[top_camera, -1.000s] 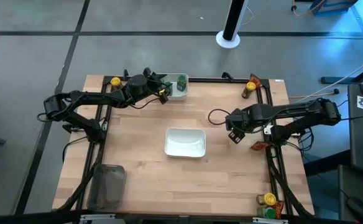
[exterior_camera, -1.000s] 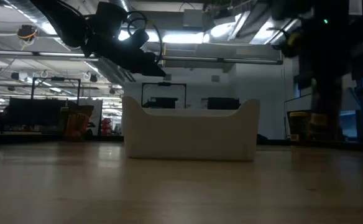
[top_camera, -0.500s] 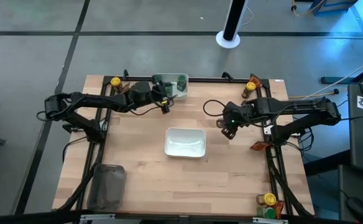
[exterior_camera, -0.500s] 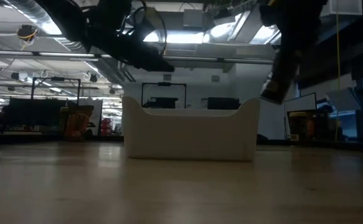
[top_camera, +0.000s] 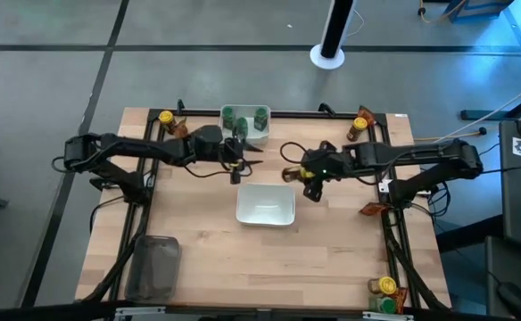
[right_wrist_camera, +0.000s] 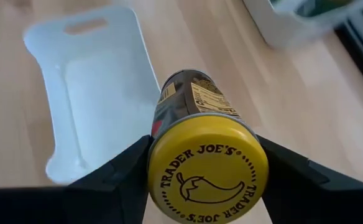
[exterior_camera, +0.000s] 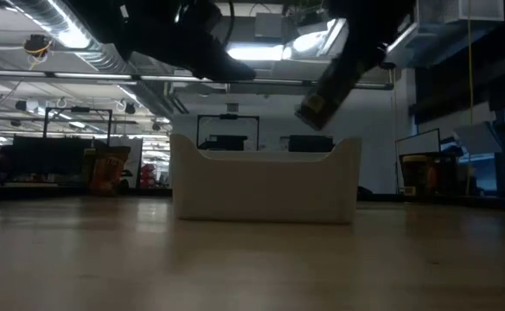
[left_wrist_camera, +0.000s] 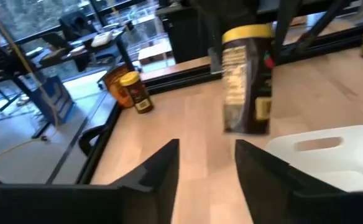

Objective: Sort spices by type
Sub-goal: Put the middle right yellow seasoning bottle into the bottom white bin

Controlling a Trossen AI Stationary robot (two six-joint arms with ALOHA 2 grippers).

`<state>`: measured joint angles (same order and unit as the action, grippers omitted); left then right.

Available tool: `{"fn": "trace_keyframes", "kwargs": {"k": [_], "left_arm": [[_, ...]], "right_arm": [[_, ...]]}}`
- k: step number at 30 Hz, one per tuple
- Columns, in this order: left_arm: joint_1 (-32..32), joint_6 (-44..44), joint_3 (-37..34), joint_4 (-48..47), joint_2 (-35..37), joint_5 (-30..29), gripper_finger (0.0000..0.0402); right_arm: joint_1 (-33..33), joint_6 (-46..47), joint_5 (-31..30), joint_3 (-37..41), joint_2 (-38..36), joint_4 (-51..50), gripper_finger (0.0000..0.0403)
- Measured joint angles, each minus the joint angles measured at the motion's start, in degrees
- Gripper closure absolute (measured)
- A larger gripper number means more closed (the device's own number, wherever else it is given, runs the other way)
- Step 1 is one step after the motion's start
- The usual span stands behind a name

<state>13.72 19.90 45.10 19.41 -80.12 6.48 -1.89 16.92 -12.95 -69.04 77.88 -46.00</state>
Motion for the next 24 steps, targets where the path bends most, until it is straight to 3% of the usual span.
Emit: {"fn": "trace_keyframes", "kwargs": {"k": [11,24], "left_arm": [[-3.8,2.9,0.0,0.1,0.0,0.0,0.0393],[-4.0,0.2,0.0,-3.1,-0.1,0.0,0.0397]], "right_arm": [[0.0,-9.8,-1.0,0.0,3.5,11.2,0.0162],[0.0,-14.7,-1.0,0.0,3.5,19.6,0.0163]]}}
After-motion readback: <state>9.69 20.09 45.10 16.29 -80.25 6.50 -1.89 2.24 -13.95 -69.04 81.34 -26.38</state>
